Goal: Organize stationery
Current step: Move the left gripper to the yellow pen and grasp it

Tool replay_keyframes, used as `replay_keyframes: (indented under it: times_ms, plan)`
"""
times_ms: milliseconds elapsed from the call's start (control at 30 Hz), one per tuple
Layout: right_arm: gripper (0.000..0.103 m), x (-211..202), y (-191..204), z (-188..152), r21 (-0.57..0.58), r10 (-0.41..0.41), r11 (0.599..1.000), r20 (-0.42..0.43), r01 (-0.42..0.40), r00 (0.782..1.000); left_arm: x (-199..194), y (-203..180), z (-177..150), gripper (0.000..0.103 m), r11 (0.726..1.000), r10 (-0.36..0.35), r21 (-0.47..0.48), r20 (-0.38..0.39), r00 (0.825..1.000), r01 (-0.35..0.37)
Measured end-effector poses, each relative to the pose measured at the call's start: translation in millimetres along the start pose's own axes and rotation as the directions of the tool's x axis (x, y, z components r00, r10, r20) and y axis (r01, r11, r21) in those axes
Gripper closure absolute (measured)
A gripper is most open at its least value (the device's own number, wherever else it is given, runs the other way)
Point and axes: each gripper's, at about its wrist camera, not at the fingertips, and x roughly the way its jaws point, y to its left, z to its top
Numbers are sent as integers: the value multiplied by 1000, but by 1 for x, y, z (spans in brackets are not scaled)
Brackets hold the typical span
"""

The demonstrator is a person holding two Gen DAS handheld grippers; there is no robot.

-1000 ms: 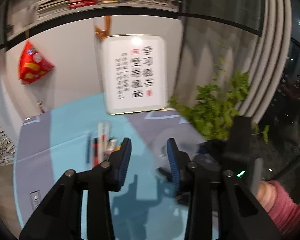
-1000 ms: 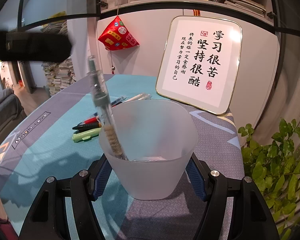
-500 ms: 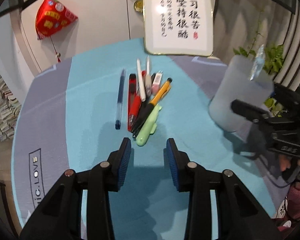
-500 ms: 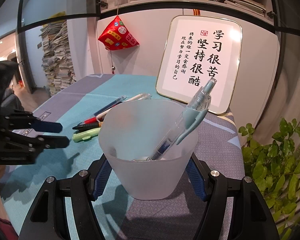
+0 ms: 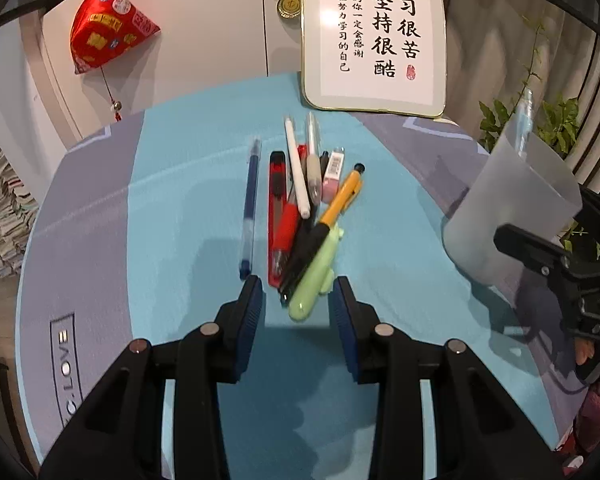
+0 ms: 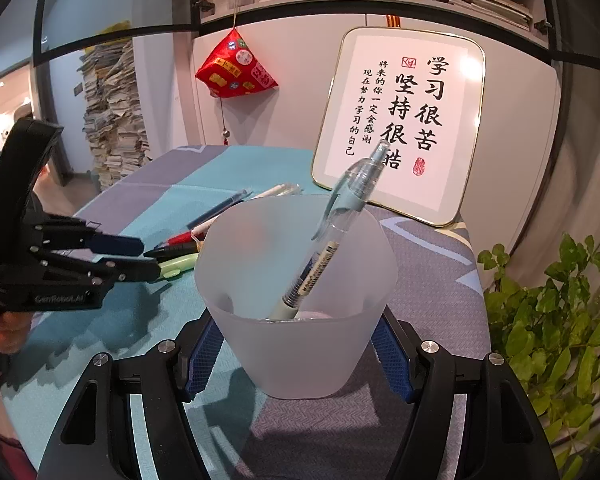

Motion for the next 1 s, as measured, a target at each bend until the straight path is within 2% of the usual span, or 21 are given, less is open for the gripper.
replay_keyframes:
  times_ms: [167, 200, 233, 267, 333, 400, 600, 767, 933, 1000]
  plan:
    - [33, 0, -3, 0, 20, 8, 1000, 1, -8, 1000, 10, 3, 7, 71, 1000, -6, -19, -5, 1000, 6]
    - [33, 0, -3, 0, 23, 11, 1000, 0, -11, 1000, 10, 1, 8, 81, 1000, -13, -21, -1, 1000, 13]
    - [33, 0, -4, 0, 25, 13, 1000, -1, -13, 1000, 10, -1, 8, 84, 1000, -17, -14, 0, 1000, 17]
    - [33, 0, -4, 0, 25, 14, 1000, -2, -14, 1000, 9, -4, 8, 91, 1000, -19, -4, 4, 1000, 19]
    - [33, 0, -4, 0, 23, 13, 1000, -4, -13, 1000, 8, -8, 7, 92, 999, -32, 14, 1, 999, 32]
    - [33, 0, -3, 0, 22, 12, 1000, -5, -12, 1000, 6, -12, 2, 96, 996, -86, 13, -22, 996, 86]
    - [33, 2, -5, 1, 32, 15, 999, -12, -14, 1000, -16, -30, -26, 96, 988, -129, 82, -42, 991, 132]
    - [33, 2, -6, 1, 32, 16, 999, -15, -15, 1000, -35, -31, -44, 96, 983, -152, 97, -59, 987, 157]
    - [33, 4, -7, 1, 34, 15, 999, -19, -14, 1000, -42, -31, -55, 96, 985, -105, 129, -95, 990, 117]
    - [33, 4, -7, 0, 36, 15, 999, -20, -14, 1000, -48, -32, -62, 96, 982, -116, 136, -110, 987, 131]
